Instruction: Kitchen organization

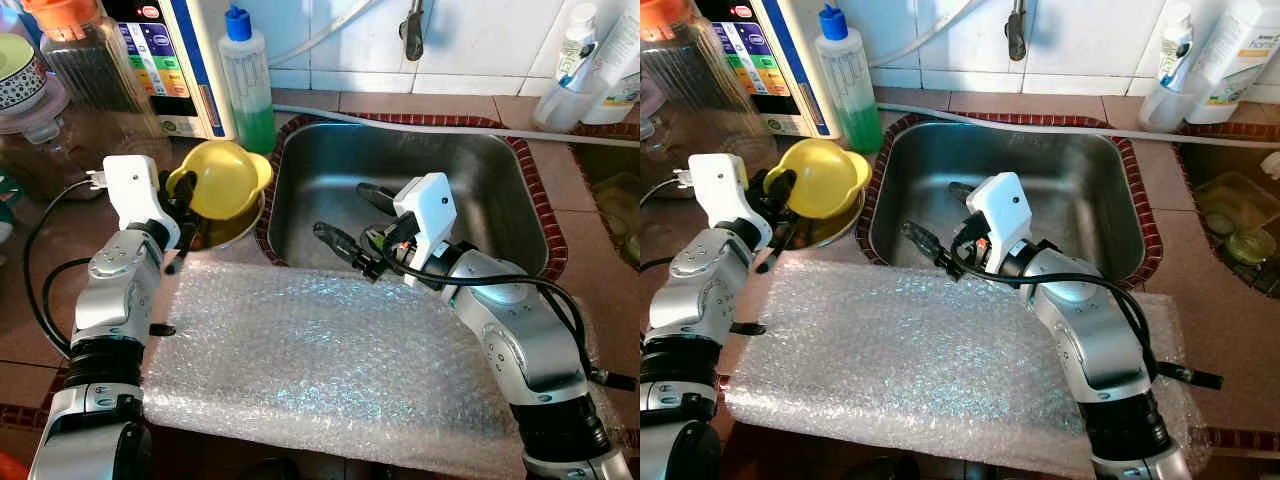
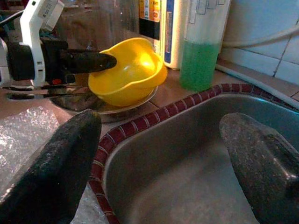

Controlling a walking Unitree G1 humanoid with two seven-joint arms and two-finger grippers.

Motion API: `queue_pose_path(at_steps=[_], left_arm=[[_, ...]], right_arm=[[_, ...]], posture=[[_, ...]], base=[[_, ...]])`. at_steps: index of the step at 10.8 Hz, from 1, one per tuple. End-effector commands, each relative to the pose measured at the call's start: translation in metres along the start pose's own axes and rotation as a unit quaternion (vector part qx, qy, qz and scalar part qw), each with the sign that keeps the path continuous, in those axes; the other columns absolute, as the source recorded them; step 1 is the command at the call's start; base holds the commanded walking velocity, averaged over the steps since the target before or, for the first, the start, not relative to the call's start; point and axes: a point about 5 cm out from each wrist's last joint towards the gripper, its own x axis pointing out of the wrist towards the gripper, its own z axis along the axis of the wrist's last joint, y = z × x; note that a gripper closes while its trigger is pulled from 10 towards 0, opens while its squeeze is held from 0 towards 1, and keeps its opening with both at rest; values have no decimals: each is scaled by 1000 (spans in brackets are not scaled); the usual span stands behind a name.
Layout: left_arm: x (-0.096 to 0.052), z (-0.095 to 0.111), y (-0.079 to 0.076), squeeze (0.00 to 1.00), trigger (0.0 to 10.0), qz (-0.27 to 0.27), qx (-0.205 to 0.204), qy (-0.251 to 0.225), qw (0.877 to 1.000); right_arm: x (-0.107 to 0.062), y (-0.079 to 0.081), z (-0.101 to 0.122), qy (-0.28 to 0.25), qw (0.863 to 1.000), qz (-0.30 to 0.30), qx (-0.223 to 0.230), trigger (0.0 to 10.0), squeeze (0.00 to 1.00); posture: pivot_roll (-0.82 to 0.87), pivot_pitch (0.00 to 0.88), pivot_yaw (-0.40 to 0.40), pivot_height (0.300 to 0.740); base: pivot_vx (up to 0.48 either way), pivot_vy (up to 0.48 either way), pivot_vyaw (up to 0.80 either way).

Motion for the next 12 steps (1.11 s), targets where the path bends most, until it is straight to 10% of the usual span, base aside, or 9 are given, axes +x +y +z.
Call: queue_pose_path(at_steps=[1, 12], left_arm=[[-5, -7, 10, 0, 0, 15, 2, 18, 1000], [-30, 24, 29, 0, 0, -42, 6, -32, 999]], right_arm=[[1, 0, 2, -2, 1000, 4, -4, 10000, 0], [4, -11, 1, -3, 1000, -10, -4, 10000, 0]], posture=[[-159, 213, 71, 740], [-152, 192, 55, 740]], base=[[0, 0, 0], [0, 0, 0]])
